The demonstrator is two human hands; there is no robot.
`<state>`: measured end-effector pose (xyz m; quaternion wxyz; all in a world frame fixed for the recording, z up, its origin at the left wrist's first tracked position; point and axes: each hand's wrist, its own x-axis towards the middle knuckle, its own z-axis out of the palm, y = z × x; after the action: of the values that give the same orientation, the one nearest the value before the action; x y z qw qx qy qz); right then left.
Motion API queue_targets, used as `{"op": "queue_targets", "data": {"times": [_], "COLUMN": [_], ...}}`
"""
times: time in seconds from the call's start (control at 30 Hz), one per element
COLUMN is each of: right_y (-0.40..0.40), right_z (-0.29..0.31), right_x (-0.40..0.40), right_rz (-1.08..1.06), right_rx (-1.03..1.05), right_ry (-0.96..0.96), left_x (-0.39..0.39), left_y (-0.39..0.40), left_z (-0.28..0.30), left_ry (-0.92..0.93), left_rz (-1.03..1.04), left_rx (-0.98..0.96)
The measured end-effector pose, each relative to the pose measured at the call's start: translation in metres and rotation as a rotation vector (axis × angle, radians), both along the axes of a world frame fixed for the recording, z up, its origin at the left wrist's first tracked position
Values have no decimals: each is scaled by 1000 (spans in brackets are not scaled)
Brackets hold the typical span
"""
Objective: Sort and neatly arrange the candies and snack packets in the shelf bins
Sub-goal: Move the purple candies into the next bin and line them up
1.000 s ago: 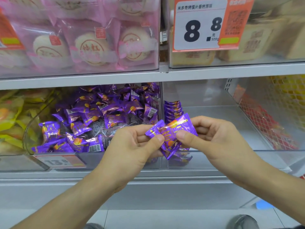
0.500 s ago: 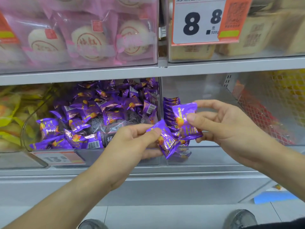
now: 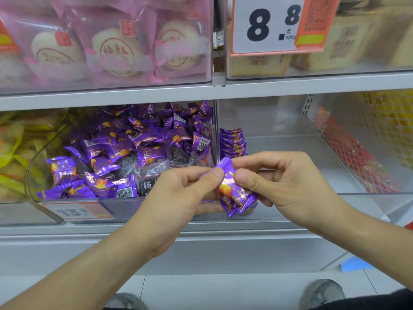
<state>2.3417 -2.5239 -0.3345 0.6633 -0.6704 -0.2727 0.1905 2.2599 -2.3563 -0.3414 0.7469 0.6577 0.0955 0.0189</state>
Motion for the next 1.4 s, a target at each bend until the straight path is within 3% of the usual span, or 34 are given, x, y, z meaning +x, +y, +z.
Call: {"op": "queue_targets", "data": {"times": [0.17,0.3,0.47,0.8,0.9,1.0,1.13,1.4], "right_y": [4,-4,-8,-20,-28,-30,-18,12], "right_z": [-6,1,6,6,4,-9,-25,-59], "right_x": [5,8,10,41,75,134,192,233], "right_rz": [-114,77,84,155,-9,-190,-199,-168], "right_rx": [-94,-170,-138,-263,-352,-601,-816,-892], "right_ry": [-134,-125,-99,-114,-153,-306,-309,-409], "left_x": [-1,-1,3,12,17,22,28,31], "left_y": [0,-5,0,7,14,18,17,21], "left_z": [-1,1,-7,-18,-24,-31,-34,-43], "left_ry": [-50,-146,-345,-388,-317,-298,-341,-386], "left_rz": [44,58,125,137,123,115,140,163], "left_rx": [-39,-4,613,962,982,983,1034,1079]}}
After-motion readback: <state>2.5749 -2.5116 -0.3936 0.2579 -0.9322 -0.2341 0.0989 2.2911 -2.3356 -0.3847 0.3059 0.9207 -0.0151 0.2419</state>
